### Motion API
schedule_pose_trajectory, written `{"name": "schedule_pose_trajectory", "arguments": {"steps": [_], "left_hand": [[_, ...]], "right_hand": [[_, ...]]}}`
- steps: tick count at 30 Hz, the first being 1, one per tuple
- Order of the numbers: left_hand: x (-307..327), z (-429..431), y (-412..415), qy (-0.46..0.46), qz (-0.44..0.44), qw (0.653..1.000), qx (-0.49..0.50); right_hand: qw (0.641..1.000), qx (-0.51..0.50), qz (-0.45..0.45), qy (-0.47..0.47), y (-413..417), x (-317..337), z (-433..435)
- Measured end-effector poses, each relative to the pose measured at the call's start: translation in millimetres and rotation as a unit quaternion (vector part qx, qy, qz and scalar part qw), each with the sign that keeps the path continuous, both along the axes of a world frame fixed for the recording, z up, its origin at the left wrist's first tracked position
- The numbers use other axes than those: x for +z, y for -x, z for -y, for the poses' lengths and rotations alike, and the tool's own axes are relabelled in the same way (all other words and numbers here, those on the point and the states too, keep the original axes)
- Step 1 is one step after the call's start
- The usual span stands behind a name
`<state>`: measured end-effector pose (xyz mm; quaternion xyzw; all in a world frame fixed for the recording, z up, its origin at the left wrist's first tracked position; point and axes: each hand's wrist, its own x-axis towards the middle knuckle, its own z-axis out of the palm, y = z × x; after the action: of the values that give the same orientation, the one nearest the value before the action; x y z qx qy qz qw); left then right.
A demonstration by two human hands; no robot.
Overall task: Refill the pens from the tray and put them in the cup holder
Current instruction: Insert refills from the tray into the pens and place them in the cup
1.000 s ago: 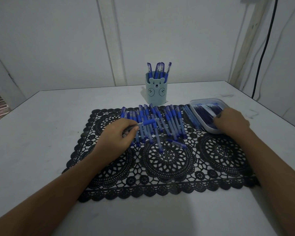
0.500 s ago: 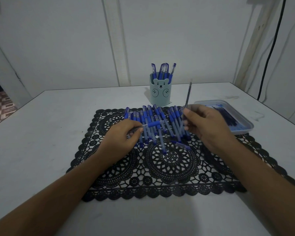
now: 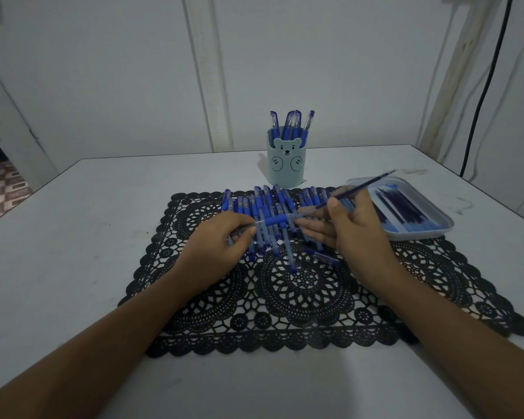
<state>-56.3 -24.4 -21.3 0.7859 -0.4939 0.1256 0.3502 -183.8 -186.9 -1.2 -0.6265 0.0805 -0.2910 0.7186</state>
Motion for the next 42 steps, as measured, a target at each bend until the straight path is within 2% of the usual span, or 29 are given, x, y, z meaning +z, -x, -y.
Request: {"name": "schedule_pose_trajectory", "arguments": {"steps": [9, 16, 23, 35, 38, 42], "left_hand": [[1, -1, 2, 0.012, 0.004, 1.0, -0.013], [3, -1, 3, 0.022, 0.018, 0.999, -0.031], [4, -1, 6, 0.023, 0.034, 0.998, -0.04], [2, -1, 3, 0.028, 0.018, 0.999, -0.041], [2, -1, 4, 0.024, 0.006, 0.999, -0.043], [3, 0, 6, 0.014, 0.008, 0.998, -0.055]], "right_hand": [[0.999, 0.009, 0.015, -0.03, -1, -1, 3], [0.992, 0.042, 0.001, -0.121, 0, 1, 6], [0.99, 0.054, -0.003, -0.127, 1, 2, 9], [0.983, 0.075, 0.044, -0.162, 4, 4, 5], [0.984, 0.1, 0.034, -0.14, 5, 2, 2], [0.994, 0.097, -0.024, -0.035, 4, -4, -6]]}}
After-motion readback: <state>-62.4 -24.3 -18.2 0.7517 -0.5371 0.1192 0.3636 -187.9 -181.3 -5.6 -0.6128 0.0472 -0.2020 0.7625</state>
